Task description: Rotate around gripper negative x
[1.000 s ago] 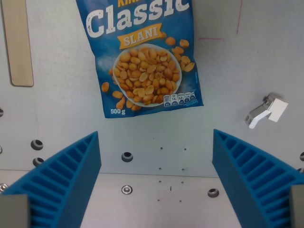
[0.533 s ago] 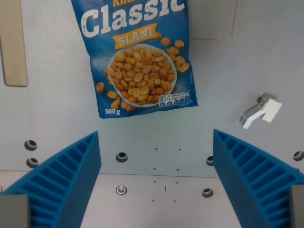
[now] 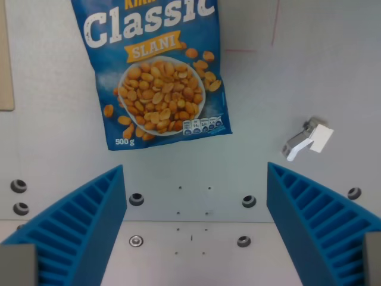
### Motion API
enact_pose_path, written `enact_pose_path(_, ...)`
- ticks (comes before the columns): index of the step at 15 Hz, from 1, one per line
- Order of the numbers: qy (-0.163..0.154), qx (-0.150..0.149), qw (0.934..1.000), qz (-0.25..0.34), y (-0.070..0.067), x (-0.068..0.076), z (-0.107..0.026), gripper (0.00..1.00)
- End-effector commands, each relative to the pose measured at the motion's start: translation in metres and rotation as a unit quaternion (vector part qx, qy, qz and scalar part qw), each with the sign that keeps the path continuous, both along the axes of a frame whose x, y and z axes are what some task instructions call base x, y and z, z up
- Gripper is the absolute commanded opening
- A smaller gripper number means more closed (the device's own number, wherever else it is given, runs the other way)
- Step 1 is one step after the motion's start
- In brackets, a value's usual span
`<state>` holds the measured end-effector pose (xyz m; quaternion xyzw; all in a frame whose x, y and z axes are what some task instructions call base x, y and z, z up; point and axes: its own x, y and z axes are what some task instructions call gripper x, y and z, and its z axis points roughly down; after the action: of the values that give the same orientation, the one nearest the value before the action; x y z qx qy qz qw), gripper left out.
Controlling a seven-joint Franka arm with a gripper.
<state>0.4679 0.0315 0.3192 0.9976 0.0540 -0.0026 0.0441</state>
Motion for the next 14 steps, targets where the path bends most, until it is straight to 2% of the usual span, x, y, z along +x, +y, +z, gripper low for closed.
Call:
enact_pose_path(1,-0.012,-0.099,0.9950,-0.008,0.0031,-0.0007,0.0019,1.00)
enact_pose_path(14,-0.021,-0.185,0.9826,-0.007,0.0031,-0.0007,0.0019,1.00)
